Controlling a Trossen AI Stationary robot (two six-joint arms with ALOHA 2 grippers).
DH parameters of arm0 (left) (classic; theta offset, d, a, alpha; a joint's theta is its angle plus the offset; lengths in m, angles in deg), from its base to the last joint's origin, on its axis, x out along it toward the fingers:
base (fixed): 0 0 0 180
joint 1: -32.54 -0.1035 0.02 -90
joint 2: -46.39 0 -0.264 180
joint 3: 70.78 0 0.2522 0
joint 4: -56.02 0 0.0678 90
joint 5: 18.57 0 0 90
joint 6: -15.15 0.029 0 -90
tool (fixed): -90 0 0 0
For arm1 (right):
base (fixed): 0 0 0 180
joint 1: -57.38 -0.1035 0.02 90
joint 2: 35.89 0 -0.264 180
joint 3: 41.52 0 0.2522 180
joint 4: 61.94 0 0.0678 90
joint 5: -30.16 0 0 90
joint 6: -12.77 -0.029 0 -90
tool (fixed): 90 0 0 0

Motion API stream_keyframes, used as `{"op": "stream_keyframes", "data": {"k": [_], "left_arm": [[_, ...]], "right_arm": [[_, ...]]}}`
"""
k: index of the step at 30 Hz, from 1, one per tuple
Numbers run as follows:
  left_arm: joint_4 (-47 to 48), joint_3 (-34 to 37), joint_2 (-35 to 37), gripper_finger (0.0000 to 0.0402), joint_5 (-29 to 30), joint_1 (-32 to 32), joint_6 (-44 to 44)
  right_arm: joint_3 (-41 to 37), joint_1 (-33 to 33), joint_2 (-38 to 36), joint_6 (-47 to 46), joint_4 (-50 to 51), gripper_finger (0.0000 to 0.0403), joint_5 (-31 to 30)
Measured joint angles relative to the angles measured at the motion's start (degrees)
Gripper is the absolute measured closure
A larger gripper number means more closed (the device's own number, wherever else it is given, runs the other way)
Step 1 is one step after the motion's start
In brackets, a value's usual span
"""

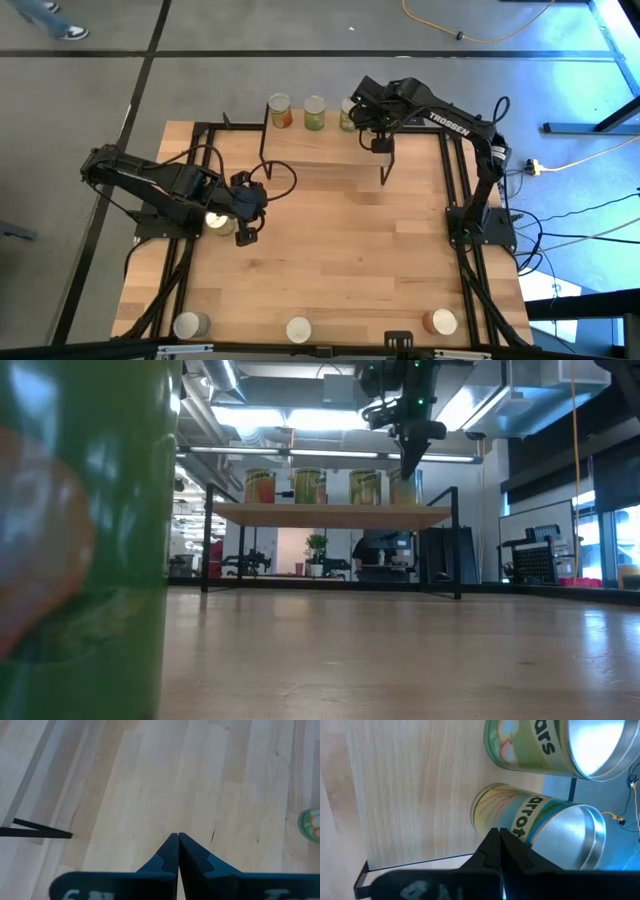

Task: Pick and place cans onto a shelf
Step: Put the canned carrots on the shelf, then put the canned pears on the shelf

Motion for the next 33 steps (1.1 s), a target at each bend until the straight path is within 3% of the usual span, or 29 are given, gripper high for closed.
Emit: {"op": "stream_keyframes", "data": {"k": [9, 14, 18, 25, 30, 33], "left_arm": [[0.0, 0.0, 0.0, 0.0401, 0.0, 0.0, -0.2], [1.3, 0.0, 0.4, 0.0401, -0.1, 0.0, -1.6], [2.8, 0.0, 1.8, 0.0401, -3.1, 0.1, -4.7], [3.3, 0.0, 3.1, 0.0401, -14.0, 0.1, -11.3], [3.3, 0.0, 2.7, 0.0394, -15.2, 0.1, -15.2], [3.3, 0.0, 2.6, 0.0375, -15.6, 0.1, -17.1]], "right_arm": [[0.3, 0.0, 0.0, -0.1, 0.5, 0.0403, -1.2], [3.7, -1.1, 0.0, -0.2, 2.9, 0.0403, 6.5], [8.0, -2.9, 0.0, -0.3, 5.8, 0.0403, 8.1], [17.6, -6.9, -0.3, -1.6, 11.5, 0.0403, 8.2], [25.4, -9.9, -0.9, -4.6, 12.4, 0.0403, 8.2], [24.5, -12.0, -3.4, -4.6, 11.4, 0.0403, 8.0]]}}
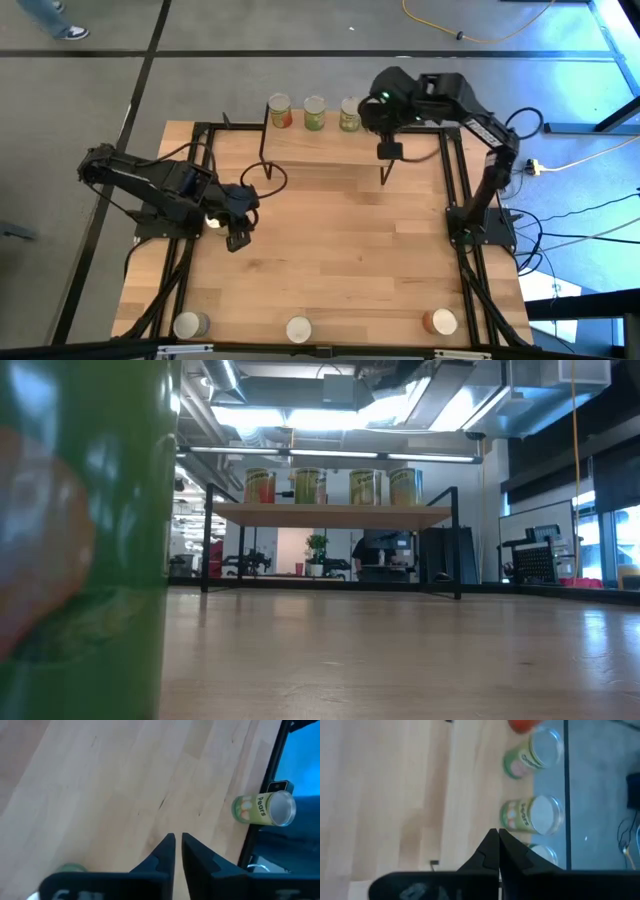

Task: Pick and place cans onto a shelf
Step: Put the canned pears on the shelf

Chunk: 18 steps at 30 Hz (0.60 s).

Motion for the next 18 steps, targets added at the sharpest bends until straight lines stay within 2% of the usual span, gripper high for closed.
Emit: {"op": "stream_keyframes", "data": {"k": [6, 14, 18], "left_arm": [[-1.6, 0.0, -1.3, 0.0343, -3.0, 0.0, -3.4], [-10.0, 0.0, -7.6, 0.0344, -7.5, 4.5, -7.1], [-15.5, 0.0, -12.0, 0.0341, -7.7, 8.6, -7.1]], "right_arm": [[0.2, -4.7, -4.1, -7.2, 1.0, 0.0403, 0.0], [0.3, -12.2, -10.5, -13.3, -0.7, 0.0403, 5.3], [0.3, -15.5, -12.8, -13.3, -0.1, 0.0403, 12.7]]}}
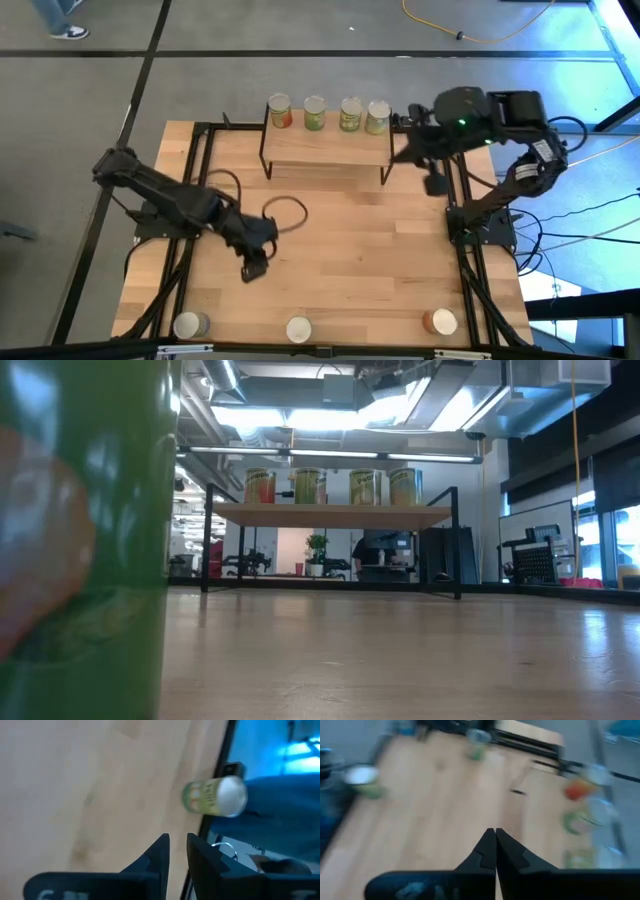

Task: Pick and place cans onto a shelf
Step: Put the canned pears on the shelf

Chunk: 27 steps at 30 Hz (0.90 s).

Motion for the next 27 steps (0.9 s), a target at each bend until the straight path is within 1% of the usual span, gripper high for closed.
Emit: {"op": "stream_keyframes", "data": {"k": [2, 6, 9, 11, 16, 20, 27], "left_arm": [[-4.2, 0.0, -2.0, 0.0342, 0.1, 1.7, 0.2], [-14.6, 0.0, -6.3, 0.0345, 1.8, 4.3, 0.2], [-20.8, 0.0, -9.7, 0.0345, 4.9, 6.0, 0.0], [-23.5, 0.0, -12.3, 0.0346, 5.4, 7.1, 0.0], [-26.3, 0.0, -17.2, 0.0346, 5.1, 9.9, 0.0], [-27.6, 0.0, -18.8, 0.0346, 5.2, 11.6, 0.0], [-27.2, 0.0, -18.9, 0.0346, 11.2, 13.4, 1.5]], "right_arm": [[0.0, -1.4, -0.5, 0.4, 1.2, 0.0403, 2.7], [-0.1, -4.3, -1.3, 2.7, 1.0, 0.0403, 6.1], [-0.1, -5.7, -1.5, 3.7, 1.1, 0.0403, 6.7], [-0.1, -6.1, -1.5, 3.7, 1.1, 0.0403, 6.5], [-0.1, -6.7, -1.5, 3.9, 1.1, 0.0403, 6.5], [-0.1, -6.6, -1.5, 2.6, 1.1, 0.0403, 6.5], [-0.1, -6.6, -1.5, 1.2, 1.1, 0.0403, 6.5]]}}
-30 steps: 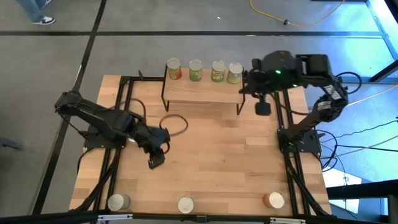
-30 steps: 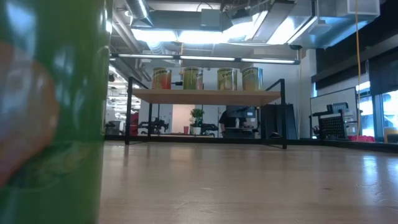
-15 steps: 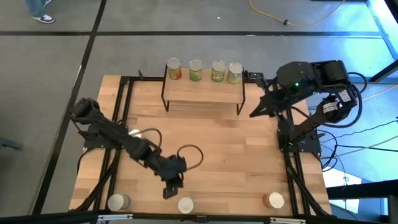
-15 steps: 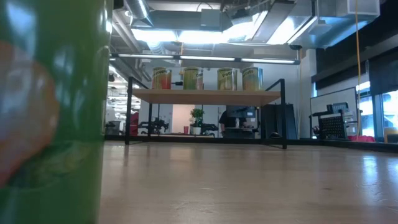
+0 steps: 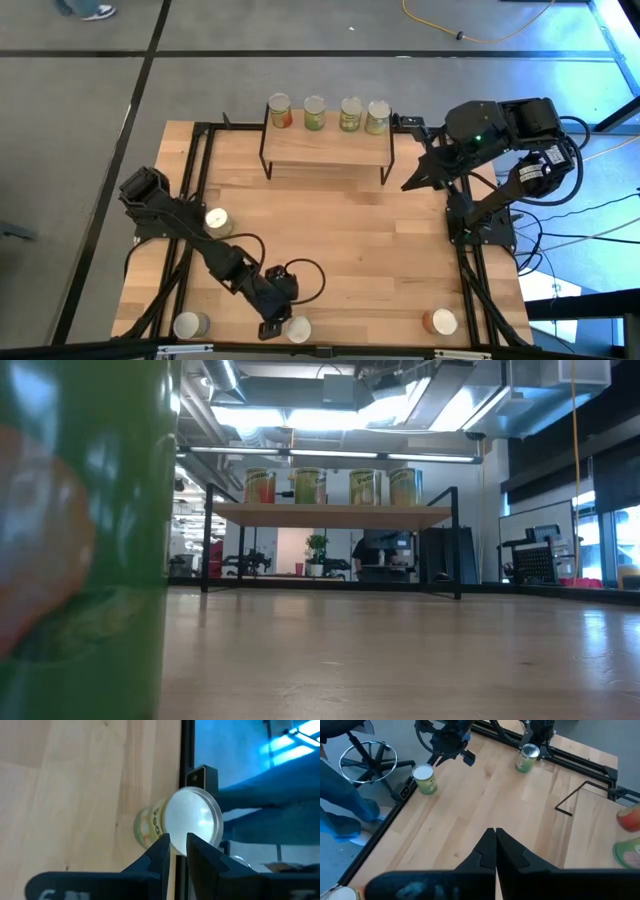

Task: Pick and place cans onto a shelf
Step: Put the canned pears on the shelf

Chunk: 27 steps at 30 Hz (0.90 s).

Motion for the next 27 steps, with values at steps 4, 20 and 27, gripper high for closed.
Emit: {"op": "stream_keyframes", "data": {"k": [4, 20, 27], "left_arm": [[0.4, 0.0, 0.0, 0.0346, 1.6, 0.1, -1.5], [-2.7, 0.0, -2.9, 0.0346, 1.5, 1.0, -8.7], [-2.7, 0.0, -3.5, 0.0346, 1.9, 1.9, -9.0]], "right_arm": [[0.0, 0.0, 0.0, -0.1, 0.0, 0.0403, -1.6], [0.0, 0.0, 0.0, 0.0, 0.0, 0.0403, -3.0], [0.0, 0.0, 0.0, 0.1, 0.0, 0.0403, -3.0]]}}
